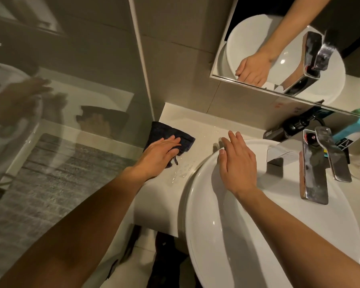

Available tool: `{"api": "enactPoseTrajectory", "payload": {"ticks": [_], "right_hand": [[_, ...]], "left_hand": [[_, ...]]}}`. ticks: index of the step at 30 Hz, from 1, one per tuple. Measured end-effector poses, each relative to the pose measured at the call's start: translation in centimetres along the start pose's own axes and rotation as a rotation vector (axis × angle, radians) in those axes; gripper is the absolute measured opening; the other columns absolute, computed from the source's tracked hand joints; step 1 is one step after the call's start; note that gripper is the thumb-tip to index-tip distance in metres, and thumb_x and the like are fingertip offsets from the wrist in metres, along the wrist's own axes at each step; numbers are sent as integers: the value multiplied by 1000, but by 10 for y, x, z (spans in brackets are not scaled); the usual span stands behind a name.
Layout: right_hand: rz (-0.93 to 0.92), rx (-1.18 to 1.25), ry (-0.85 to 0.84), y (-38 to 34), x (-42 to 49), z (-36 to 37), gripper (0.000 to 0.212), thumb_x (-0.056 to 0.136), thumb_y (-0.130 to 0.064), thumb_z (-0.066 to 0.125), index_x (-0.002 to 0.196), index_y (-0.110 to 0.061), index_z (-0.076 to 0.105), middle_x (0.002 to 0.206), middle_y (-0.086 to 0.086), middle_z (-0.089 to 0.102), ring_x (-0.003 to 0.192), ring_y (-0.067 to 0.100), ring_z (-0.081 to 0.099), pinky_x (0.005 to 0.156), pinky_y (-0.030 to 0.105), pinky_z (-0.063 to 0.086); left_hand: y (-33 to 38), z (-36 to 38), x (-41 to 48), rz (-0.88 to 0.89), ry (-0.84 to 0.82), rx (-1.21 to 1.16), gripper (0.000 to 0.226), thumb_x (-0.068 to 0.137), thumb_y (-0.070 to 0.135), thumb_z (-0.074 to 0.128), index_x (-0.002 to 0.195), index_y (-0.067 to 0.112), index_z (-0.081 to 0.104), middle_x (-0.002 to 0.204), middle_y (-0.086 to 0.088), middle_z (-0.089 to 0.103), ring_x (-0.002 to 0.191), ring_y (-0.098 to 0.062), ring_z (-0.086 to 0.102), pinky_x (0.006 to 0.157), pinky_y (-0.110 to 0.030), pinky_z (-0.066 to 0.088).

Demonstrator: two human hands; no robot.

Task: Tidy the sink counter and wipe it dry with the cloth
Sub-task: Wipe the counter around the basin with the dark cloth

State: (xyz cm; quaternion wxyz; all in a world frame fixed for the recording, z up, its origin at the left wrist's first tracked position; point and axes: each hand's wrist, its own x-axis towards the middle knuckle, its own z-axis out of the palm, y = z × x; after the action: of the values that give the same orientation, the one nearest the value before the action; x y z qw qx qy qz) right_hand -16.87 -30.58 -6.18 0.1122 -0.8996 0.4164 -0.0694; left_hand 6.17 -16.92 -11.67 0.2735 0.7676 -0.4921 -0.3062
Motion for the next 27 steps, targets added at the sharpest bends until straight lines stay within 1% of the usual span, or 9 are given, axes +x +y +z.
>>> {"api": "enactPoseTrajectory", "payload": {"ticks": [4,8,10,13,18,21,24,26,27], "right_hand": [[-10,7,-3,0,0,-1,46,107,-32,28,144,-17,51,163,4,36,156,20,20,118,44,29],[-23,17,6,0,0,-1,46,107,-31,29,142,-14,53,162,6,38,155,23,22,117,46,31],[-29,23,15,1,-1,0,46,106,-31,29,141,-13,54,161,6,40,154,24,24,116,47,32],[-45,29,17,3,-2,1,47,106,-31,29,142,-13,53,161,7,40,154,25,24,116,48,33],[-58,29,10,6,-2,2,49,107,-31,28,149,-12,45,164,8,34,155,25,22,117,46,30],[-88,21,-8,7,-3,1,51,107,-31,28,152,-9,39,165,11,32,155,28,21,117,48,31],[-109,-10,-30,9,-6,1,55,107,-30,29,157,-7,28,167,13,25,156,29,18,119,48,30],[-85,-39,-40,9,-15,3,59,107,-33,27,159,-6,20,169,13,19,157,29,15,122,48,27],[-55,-52,-46,8,-21,4,61,107,-36,26,159,-5,17,169,13,15,157,28,13,123,48,24]], "left_hand": [[5,4,-45,-163,-21,-114,45,105,44,43,150,37,46,162,12,36,153,-17,25,125,-41,25],[17,9,-101,-255,-46,-267,42,104,46,44,145,44,49,160,19,38,151,-14,25,113,-47,45],[19,13,-125,-250,-57,-235,46,102,49,41,145,37,53,159,10,43,149,-16,31,119,-44,36],[27,21,-153,-241,-82,-179,46,103,35,43,145,19,54,156,-7,48,144,-9,39,122,-24,18],[38,34,-198,-316,-81,-222,40,106,19,46,146,18,54,158,-7,44,143,-7,36,107,0,8],[49,39,-219,-352,-62,-257,40,107,22,45,145,19,54,157,-4,45,139,-3,35,113,-10,13],[61,46,-240,-423,-41,-329,47,102,37,43,144,19,56,153,-4,51,140,-16,46,119,-26,30],[70,49,-252,-482,-12,-382,51,98,43,42,134,16,64,134,-7,68,122,-19,62,108,-38,47],[73,51,-256,-510,15,-443,42,98,42,43,117,16,71,111,-5,75,105,-20,68,97,-43,53]]}}
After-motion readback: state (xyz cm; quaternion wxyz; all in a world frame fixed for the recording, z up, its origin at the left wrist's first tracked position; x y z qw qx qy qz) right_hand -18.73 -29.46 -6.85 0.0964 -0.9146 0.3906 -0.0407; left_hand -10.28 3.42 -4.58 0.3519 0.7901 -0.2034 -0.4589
